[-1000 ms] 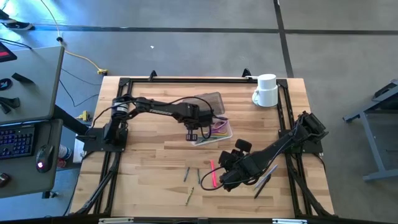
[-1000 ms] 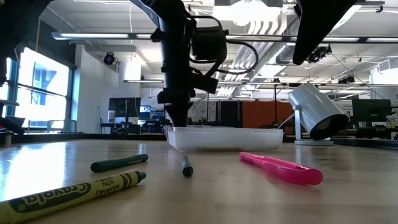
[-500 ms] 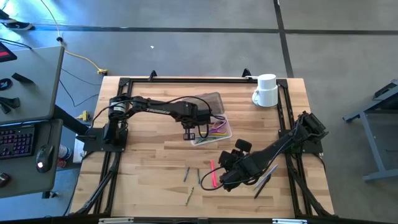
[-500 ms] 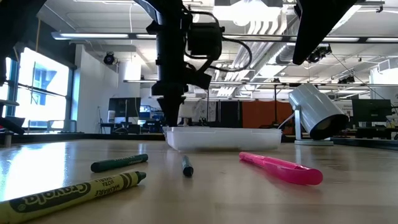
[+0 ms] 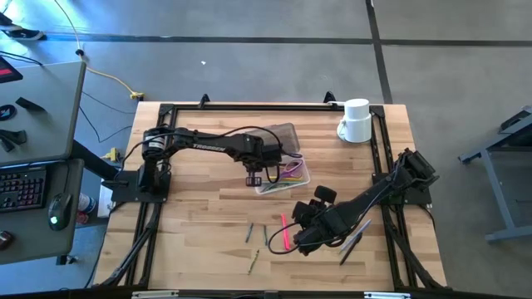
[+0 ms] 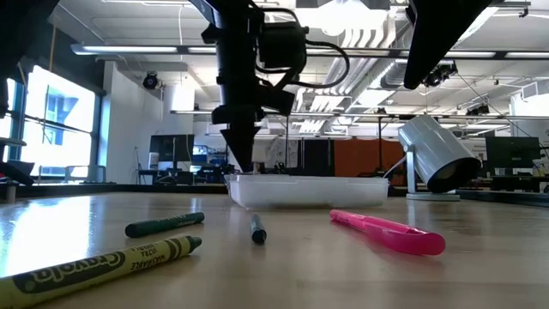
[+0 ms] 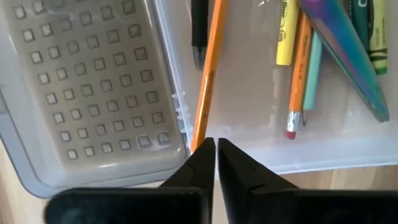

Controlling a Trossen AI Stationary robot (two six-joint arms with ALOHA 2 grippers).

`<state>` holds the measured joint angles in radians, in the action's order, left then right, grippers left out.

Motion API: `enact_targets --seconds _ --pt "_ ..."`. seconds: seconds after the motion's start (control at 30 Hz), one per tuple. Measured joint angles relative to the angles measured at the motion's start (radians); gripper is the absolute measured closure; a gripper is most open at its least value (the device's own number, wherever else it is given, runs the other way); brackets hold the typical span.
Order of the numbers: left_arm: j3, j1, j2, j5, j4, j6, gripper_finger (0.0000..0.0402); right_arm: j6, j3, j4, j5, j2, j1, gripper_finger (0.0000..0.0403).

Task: Pick & place school supplies into a supply box
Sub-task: Adjust the orange pencil

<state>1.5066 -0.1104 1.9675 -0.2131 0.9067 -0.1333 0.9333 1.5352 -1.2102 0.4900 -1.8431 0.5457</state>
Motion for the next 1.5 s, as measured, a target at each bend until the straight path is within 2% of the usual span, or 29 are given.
enact_targets --seconds 0.43,0.67,0.8,0.87,0.93,1.13,1.3,1.5 --pt "0.0 0.0 0.017 0.01 -0.095 -0.128 0.023 0.0 0.0 0.003 0.0 0.0 0.0 0.0304" --pt "0.003 -0.001 0.065 0.005 -0.137 -0.176 0.0207 -0.021 0.0 0.008 0.0 0.0 0.0 0.0304" --pt "0.001 0.0 0.107 -0.011 -0.185 -0.208 0.022 -0.021 0.0 0.012 0.001 0.0 0.0 0.0304" --pt "-0.003 -0.001 0.109 -0.013 -0.158 -0.206 0.0237 -0.023 0.0 0.012 0.0 0.001 0.0 0.0304" --pt "0.003 -0.001 0.118 -0.015 -0.2 -0.203 0.0262 -0.025 0.0 0.014 0.002 0.001 0.0 0.0304" --pt "0.0 -0.001 0.118 -0.032 -0.171 -0.173 0.0364 -0.025 0.0 0.013 0.002 0.001 -0.001 0.0304" --pt "0.001 0.004 0.101 -0.09 -0.146 -0.113 0.0361 -0.026 0.0 0.013 0.002 0.001 -0.001 0.0304" --pt "0.074 0.025 0.083 -0.222 0.029 -0.062 0.0356 -0.026 0.0 0.014 0.002 0.001 -0.001 0.0304"
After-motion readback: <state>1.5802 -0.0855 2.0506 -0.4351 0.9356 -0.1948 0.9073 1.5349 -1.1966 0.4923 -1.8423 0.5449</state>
